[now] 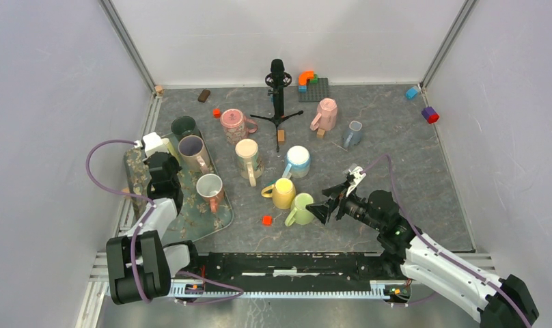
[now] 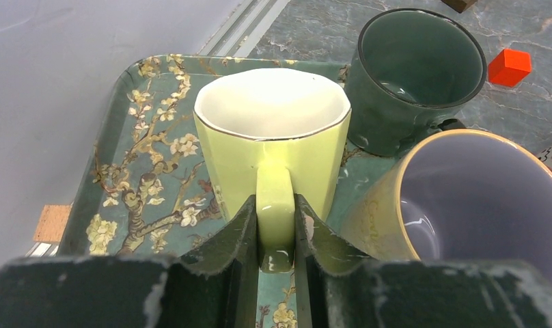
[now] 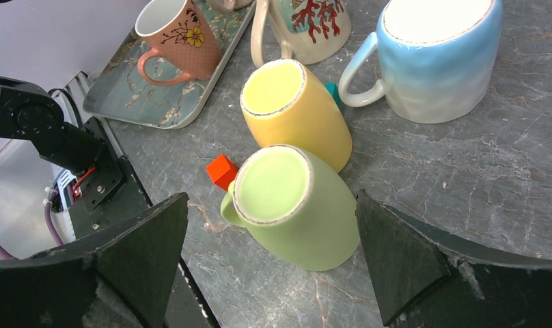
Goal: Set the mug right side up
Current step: Place the cup on the tray.
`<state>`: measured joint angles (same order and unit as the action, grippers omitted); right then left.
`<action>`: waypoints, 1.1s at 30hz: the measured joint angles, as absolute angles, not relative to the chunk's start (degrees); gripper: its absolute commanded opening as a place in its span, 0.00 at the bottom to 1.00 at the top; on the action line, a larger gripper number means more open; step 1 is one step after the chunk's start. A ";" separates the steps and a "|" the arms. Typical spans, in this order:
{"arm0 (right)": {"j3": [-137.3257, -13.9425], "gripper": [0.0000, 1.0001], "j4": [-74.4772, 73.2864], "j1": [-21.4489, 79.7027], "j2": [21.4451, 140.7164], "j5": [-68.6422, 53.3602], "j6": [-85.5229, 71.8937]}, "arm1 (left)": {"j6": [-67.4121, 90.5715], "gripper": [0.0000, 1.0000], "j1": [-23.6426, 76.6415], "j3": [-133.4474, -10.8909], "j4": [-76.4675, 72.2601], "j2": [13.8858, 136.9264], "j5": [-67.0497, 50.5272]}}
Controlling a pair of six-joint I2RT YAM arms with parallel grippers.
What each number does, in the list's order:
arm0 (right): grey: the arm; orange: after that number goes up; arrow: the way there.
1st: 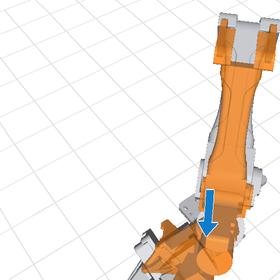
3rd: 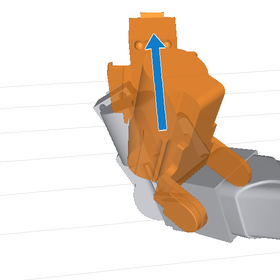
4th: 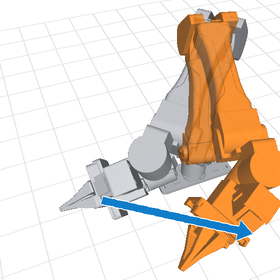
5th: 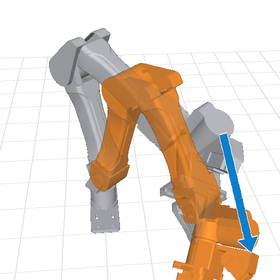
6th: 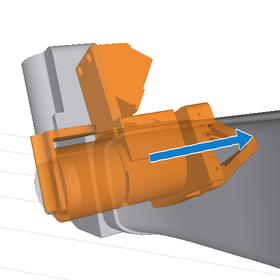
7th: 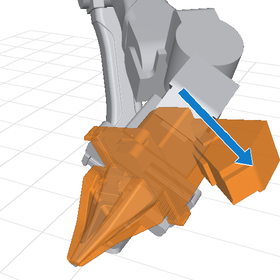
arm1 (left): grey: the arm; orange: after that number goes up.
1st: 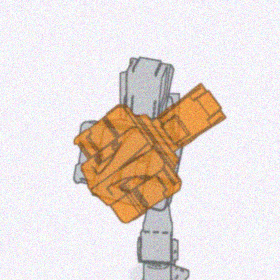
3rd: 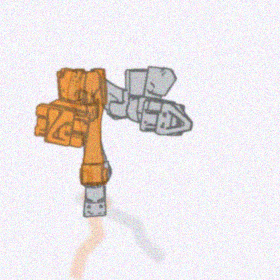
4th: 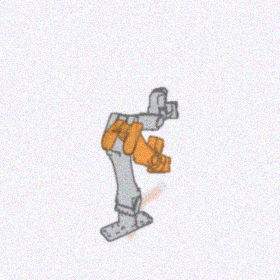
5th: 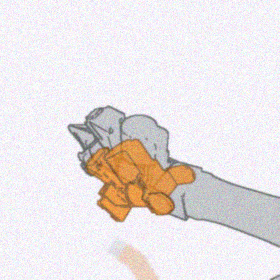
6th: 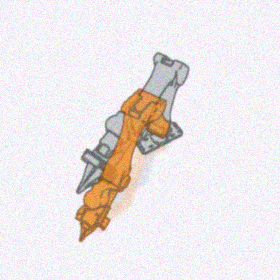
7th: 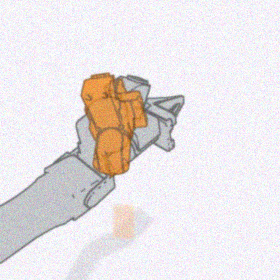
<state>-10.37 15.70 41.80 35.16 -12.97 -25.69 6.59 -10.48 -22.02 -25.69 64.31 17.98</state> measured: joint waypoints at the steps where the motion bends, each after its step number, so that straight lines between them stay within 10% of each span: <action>1: -10.37 0.97 15.68 41.80 35.05 -12.97 -25.71 | 6.61 0.32 -10.48 -22.02 -25.56 64.23 17.98; 15: -10.35 0.97 15.29 41.80 33.71 -12.97 -26.46 | 9.10 0.32 -10.46 -22.04 -22.09 62.24 18.17; 26: -10.02 0.97 14.46 41.80 32.16 -12.95 -26.81 | 9.96 0.08 -10.11 -23.31 -18.41 61.78 18.20; 33: -9.89 0.97 14.00 41.80 31.64 -12.93 -27.03 | 9.96 0.17 -9.85 -25.58 -14.20 61.93 18.24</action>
